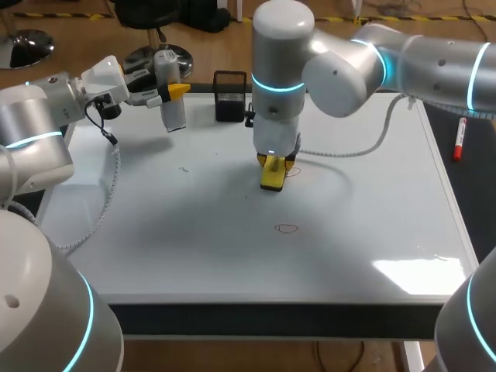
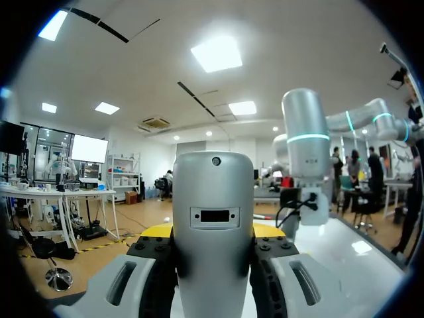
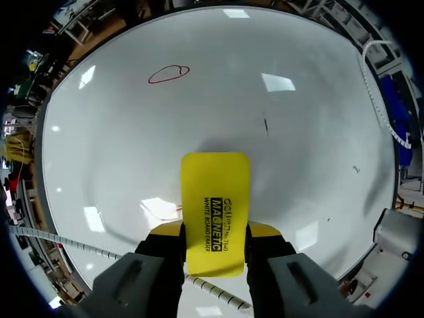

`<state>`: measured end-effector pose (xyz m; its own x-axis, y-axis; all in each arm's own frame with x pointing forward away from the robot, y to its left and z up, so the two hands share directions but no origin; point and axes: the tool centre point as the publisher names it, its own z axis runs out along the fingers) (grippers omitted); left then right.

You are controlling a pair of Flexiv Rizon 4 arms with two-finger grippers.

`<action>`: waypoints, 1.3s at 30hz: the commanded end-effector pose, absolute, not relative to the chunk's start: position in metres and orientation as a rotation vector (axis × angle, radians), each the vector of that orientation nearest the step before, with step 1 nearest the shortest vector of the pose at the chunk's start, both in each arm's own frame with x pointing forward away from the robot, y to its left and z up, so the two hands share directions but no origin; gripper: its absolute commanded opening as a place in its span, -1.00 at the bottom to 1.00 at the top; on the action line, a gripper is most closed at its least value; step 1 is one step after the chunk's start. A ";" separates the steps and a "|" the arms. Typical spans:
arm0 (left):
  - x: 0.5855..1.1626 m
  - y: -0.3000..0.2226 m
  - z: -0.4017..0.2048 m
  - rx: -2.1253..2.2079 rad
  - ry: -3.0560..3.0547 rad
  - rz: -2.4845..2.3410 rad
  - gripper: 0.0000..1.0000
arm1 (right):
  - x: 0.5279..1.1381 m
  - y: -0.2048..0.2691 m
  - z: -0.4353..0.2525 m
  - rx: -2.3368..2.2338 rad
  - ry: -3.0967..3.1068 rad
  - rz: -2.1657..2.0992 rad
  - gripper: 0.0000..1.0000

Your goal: Pick up the inspection probe, press it on each red-marked spot on the whiteboard one by one, put down the probe, pick up the eraser, and wipe off all the red marks.

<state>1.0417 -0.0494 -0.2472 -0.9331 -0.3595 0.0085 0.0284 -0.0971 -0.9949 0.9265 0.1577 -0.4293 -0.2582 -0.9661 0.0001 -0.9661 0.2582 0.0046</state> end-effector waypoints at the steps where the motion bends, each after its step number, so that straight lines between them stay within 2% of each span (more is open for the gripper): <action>1: 1.042 -0.050 -0.247 -0.363 1.907 -2.117 -1.00 | 0.929 0.159 -0.432 1.915 -2.485 -0.004 -1.00; 14: 1.042 -0.050 -0.247 -0.363 1.907 -2.117 -1.00 | 0.926 0.148 -0.443 1.885 -2.493 -0.013 -1.00; 39: 1.042 -0.050 -0.247 -0.363 1.907 -2.117 -1.00 | 0.911 0.093 -0.463 1.704 -2.549 -0.010 -1.00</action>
